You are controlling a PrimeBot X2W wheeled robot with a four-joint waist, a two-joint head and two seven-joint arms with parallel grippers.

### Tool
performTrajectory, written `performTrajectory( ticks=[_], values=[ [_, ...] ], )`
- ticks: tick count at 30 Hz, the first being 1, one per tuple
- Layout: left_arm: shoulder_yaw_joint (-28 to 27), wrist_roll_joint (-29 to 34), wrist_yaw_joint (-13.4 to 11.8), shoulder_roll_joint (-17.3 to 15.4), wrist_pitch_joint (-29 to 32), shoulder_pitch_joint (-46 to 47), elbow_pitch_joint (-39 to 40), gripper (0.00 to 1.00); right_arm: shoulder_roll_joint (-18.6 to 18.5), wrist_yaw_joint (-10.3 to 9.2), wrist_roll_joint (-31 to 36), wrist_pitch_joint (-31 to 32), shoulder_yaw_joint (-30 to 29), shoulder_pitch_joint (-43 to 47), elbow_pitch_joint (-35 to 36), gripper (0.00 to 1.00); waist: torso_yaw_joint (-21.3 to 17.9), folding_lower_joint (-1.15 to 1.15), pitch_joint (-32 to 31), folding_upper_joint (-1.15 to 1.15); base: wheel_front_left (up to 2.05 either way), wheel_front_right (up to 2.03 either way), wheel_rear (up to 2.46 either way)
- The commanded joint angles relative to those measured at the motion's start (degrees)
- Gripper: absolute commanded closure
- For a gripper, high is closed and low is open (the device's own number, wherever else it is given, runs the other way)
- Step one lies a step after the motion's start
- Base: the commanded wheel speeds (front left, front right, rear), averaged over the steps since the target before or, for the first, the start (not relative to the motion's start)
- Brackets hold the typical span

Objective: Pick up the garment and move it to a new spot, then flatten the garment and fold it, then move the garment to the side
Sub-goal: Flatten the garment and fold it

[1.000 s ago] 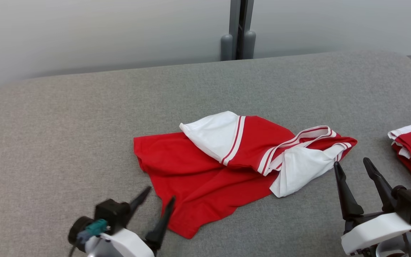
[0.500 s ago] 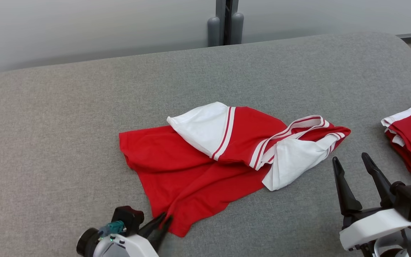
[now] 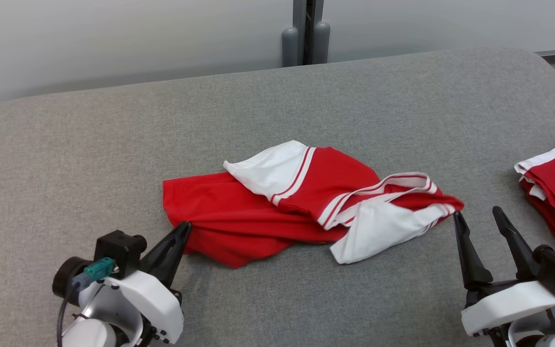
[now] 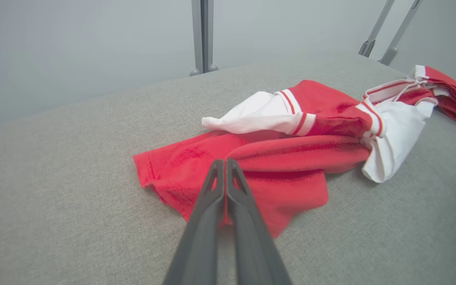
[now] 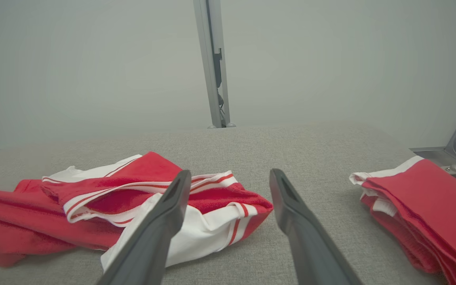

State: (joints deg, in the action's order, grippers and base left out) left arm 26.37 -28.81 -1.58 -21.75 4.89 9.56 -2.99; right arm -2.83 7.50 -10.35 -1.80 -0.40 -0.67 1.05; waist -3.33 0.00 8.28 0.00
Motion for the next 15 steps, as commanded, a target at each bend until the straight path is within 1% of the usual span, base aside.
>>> performTrajectory(
  ticks=[1,5,8,11,13,15],
  values=[
    [-0.65,-0.24,-0.69,-0.83,0.44,-0.79,1.19,1.0,-0.22,-0.02,-0.3,-0.46,-0.19,-0.65,-0.19,0.0,0.04,0.0,-0.1,0.0,0.0,0.0,0.0],
    [-2.32,-1.12,-2.83,-2.35,2.22,-2.7,7.44,1.0,-0.22,-0.02,-0.54,-0.64,-0.78,-0.4,-0.56,0.0,0.5,0.0,-0.35,0.0,0.0,0.0,0.0],
    [-2.59,-0.66,-4.64,-3.12,4.1,-4.26,13.05,1.0,-0.21,-0.02,-0.69,-0.52,-1.05,-0.14,-0.66,0.0,1.22,0.0,-0.36,0.0,0.0,0.0,0.0],
    [-3.03,-0.09,-5.78,-4.07,5.29,-4.6,17.56,1.0,-0.22,-0.02,-0.67,-0.37,-0.99,-0.42,-0.6,0.0,1.67,0.0,0.0,0.0,0.0,0.0,0.0],
    [-3.3,0.44,-6.28,-4.44,5.68,-3.98,19.14,1.0,-0.22,-0.02,-0.71,-0.37,-0.91,-0.89,-0.57,0.0,1.77,0.0,0.38,0.0,0.0,0.0,0.0],
    [-3.78,0.51,-6.5,-4.39,5.51,-2.68,19.05,1.0,-0.21,-0.02,-0.91,-0.41,-0.65,-1.34,-0.6,0.0,1.59,0.0,0.99,0.0,0.0,0.0,0.0]
  ],
)
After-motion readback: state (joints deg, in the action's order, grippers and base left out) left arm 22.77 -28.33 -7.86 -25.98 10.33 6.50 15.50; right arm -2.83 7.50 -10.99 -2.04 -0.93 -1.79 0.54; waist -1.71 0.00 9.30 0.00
